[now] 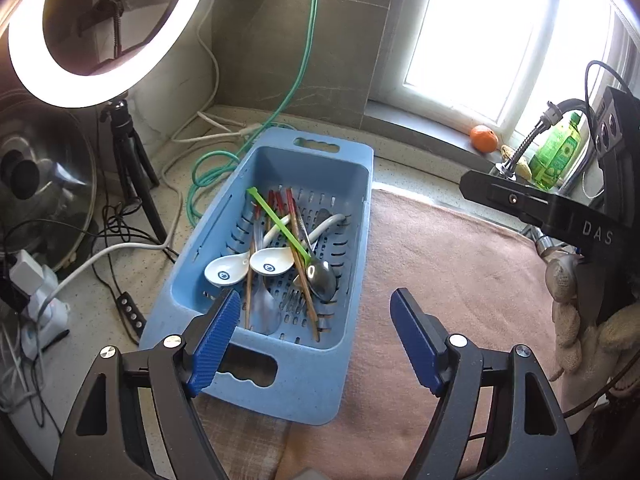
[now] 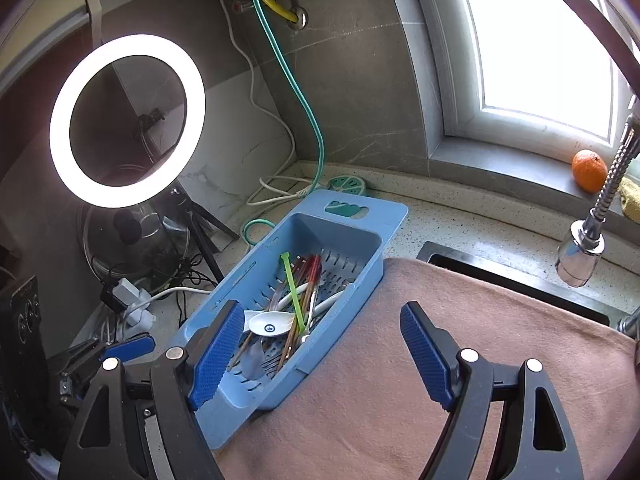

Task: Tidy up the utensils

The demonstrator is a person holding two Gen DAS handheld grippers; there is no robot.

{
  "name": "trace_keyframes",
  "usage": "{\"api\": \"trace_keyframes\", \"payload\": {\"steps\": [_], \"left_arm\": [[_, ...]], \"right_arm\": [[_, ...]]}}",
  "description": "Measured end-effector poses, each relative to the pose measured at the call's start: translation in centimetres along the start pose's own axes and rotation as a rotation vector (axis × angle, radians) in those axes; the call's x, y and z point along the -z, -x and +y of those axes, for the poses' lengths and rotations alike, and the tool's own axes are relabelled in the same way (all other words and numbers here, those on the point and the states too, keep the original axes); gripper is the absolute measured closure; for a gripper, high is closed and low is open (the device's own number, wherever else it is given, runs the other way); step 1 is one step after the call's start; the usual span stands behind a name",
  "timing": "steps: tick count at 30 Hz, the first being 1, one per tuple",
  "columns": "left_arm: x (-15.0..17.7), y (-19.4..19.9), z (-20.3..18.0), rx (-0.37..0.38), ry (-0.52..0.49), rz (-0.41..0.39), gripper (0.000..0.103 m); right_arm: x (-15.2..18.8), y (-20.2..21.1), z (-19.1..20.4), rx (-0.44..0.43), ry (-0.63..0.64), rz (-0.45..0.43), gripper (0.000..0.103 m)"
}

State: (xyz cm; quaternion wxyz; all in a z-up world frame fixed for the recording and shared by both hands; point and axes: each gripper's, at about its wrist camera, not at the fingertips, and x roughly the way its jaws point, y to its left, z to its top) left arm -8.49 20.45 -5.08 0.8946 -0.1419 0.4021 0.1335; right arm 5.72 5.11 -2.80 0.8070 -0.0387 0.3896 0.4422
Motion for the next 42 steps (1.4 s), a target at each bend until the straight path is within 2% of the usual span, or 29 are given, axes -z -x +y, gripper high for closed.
{"api": "trace_keyframes", "payload": {"steps": [7,10,19,42], "left_arm": [[0.2,2.2,-0.8,-0.046,0.023,-0.039,0.025],[0.3,2.8,-1.1,-0.065,0.031,-0.042,0.025],[0.7,4.2,-1.7,-0.078,0.031,-0.060,0.022],[1.1,4.5,-2.4,-0.072,0.031,-0.033,0.022]], "right_arm": [[1.2,4.2,0.0,0.100,0.087,-0.019,0.025],[1.8,6.1,0.3,0.139,0.112,-0.055,0.025],[2.4,8.9,-0.1,0.106,0.062,-0.070,0.023],[3.8,9.3,-1.9,0.099,-0.023,-0.046,0.023]]}}
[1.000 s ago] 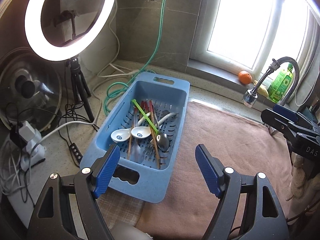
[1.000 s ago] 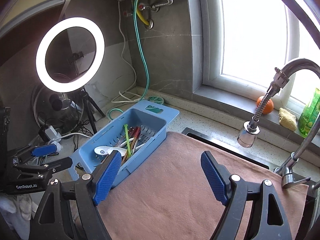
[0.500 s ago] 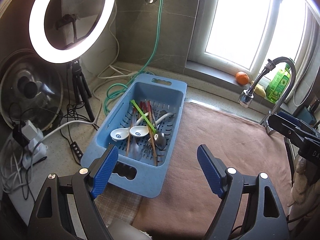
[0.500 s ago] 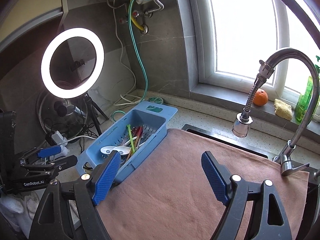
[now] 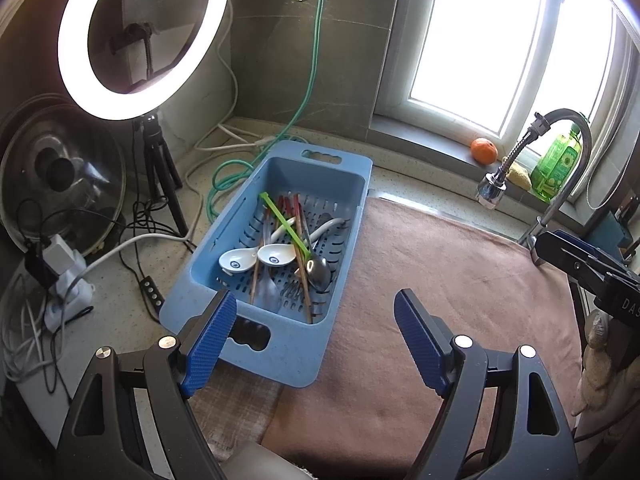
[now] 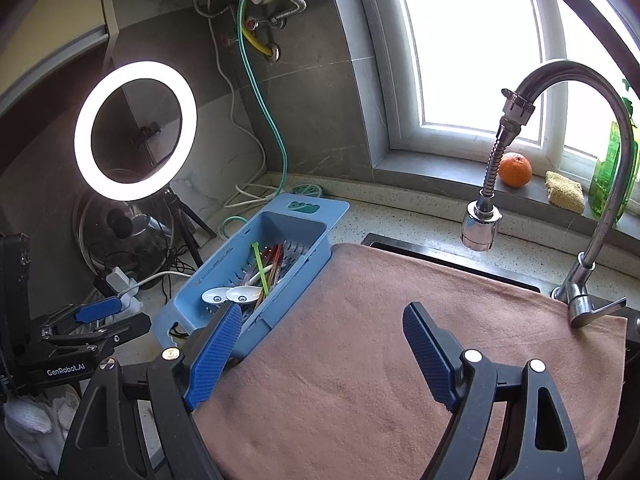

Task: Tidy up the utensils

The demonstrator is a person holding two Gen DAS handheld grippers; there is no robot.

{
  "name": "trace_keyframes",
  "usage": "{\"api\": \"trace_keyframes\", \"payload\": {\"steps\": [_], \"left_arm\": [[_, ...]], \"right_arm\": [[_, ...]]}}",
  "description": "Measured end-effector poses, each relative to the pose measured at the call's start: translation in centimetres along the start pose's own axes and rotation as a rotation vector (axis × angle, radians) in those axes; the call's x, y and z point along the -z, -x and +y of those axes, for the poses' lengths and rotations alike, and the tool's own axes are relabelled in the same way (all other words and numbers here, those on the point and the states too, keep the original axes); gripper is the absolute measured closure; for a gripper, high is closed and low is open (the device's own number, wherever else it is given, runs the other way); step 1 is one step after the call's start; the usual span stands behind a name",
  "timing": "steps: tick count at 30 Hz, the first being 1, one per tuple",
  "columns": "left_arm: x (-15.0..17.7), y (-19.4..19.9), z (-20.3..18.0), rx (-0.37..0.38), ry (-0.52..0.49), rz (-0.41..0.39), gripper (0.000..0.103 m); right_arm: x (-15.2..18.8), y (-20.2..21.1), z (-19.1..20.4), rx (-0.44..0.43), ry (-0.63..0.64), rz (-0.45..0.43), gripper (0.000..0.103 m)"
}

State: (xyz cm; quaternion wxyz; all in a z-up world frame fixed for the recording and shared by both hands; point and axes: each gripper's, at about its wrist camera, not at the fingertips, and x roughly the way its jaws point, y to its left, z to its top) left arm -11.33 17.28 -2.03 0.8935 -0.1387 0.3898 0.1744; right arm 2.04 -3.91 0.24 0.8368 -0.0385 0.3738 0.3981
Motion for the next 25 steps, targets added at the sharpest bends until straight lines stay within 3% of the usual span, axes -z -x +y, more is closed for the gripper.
{"api": "trace_keyframes", "payload": {"steps": [25], "left_arm": [[0.2,0.0,-1.1,-0.005,-0.035,-0.014,0.022]], "right_arm": [[0.5,-0.6,-1.0,0.002,-0.039,0.026,0.023]]}}
